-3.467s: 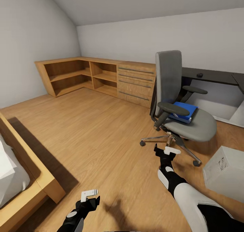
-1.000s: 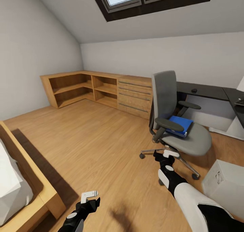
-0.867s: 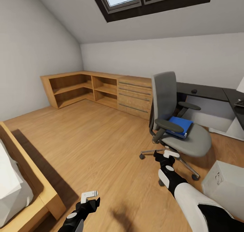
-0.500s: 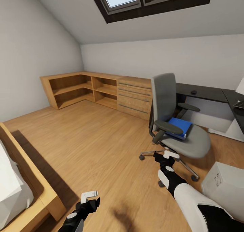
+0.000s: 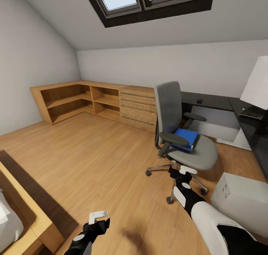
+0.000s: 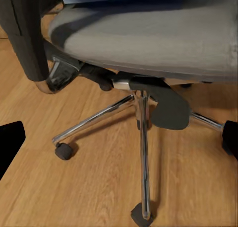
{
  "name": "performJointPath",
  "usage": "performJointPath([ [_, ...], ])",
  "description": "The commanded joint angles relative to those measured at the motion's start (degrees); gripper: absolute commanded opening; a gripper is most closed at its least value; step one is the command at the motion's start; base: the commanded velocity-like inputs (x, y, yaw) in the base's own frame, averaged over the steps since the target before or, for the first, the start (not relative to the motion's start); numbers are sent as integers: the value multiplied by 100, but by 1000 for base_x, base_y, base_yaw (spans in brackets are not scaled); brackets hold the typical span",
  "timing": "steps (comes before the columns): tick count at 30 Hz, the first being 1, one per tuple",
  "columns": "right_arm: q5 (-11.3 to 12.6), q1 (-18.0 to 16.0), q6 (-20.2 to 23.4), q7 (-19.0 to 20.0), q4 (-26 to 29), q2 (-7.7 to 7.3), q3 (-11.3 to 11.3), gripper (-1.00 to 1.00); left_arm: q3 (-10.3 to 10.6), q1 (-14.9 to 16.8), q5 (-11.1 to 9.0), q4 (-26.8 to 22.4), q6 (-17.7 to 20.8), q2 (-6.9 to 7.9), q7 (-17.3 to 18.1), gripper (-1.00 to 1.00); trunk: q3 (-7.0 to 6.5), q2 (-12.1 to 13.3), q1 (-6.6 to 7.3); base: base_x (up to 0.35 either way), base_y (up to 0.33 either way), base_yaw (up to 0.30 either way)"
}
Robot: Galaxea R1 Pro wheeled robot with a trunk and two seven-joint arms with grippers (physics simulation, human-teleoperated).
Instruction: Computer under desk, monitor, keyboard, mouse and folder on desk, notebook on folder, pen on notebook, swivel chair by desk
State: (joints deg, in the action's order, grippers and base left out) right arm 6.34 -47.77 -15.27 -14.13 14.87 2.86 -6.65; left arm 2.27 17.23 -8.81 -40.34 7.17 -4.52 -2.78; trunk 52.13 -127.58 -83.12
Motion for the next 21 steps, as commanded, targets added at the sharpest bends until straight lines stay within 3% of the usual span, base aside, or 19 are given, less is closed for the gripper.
performJointPath([
  [1, 60, -5, -37, 14, -6, 4, -11, 100, 19, -1, -60, -12, 30, 4, -29, 100, 1, -2, 1, 0, 0, -218],
  [21, 60, -5, -37, 31, -11, -4, -11, 100, 21, -1, -68, -9, 30, -4, -29, 100, -70, -2, 1, 0, 0, -236],
])
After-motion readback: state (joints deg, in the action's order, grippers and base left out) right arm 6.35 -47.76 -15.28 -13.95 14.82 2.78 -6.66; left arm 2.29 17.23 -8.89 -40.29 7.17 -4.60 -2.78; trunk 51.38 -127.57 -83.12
